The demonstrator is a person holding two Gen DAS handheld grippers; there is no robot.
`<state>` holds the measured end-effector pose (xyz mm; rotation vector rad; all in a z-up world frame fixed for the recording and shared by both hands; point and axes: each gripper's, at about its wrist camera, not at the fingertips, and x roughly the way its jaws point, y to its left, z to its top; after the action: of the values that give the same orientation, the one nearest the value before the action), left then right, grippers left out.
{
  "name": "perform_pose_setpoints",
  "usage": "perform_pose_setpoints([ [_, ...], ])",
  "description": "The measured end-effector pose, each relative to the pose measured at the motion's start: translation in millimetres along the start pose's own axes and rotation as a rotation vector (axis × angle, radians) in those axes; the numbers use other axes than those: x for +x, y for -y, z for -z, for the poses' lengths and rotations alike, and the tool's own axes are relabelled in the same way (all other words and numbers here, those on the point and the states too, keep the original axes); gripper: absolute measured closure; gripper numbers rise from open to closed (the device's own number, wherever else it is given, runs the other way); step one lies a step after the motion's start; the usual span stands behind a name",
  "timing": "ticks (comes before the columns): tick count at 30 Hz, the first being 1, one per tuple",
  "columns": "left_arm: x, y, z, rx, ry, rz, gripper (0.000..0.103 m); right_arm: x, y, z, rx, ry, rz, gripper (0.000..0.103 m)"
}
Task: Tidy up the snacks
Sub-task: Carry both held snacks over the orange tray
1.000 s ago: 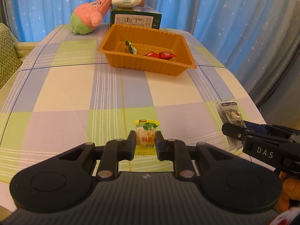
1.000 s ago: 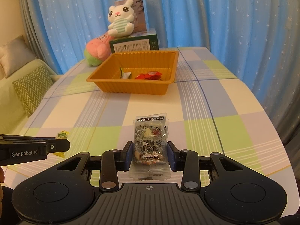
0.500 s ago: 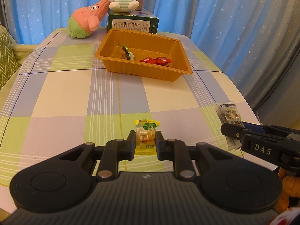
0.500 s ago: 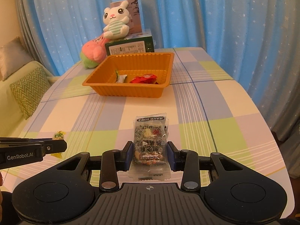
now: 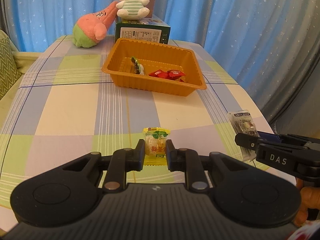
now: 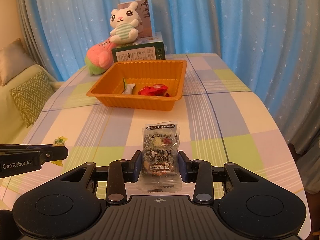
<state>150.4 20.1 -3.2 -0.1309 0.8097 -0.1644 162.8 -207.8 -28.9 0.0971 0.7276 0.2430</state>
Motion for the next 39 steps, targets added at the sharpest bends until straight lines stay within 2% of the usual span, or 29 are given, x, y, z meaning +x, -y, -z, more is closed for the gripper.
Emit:
perform_pose_setpoints([
  [8,3.4,-4.3,-10.3,0.001,0.006,-0.001,0.084,8.8,-1.2,-11.5,-0.018,0.003,-0.005,0.065],
  [16,11.1,-9.9,-33.2,-0.001,0.017,0.008,0.084,19.5,7.1,-37.6,-0.022,0.024,-0.006,0.065],
  [39,73.1,-16.4,-134.5,0.06,0.026,0.036,0.084,95.3,12.3,-129.5,-0.053,0.021,-0.064,0.065],
])
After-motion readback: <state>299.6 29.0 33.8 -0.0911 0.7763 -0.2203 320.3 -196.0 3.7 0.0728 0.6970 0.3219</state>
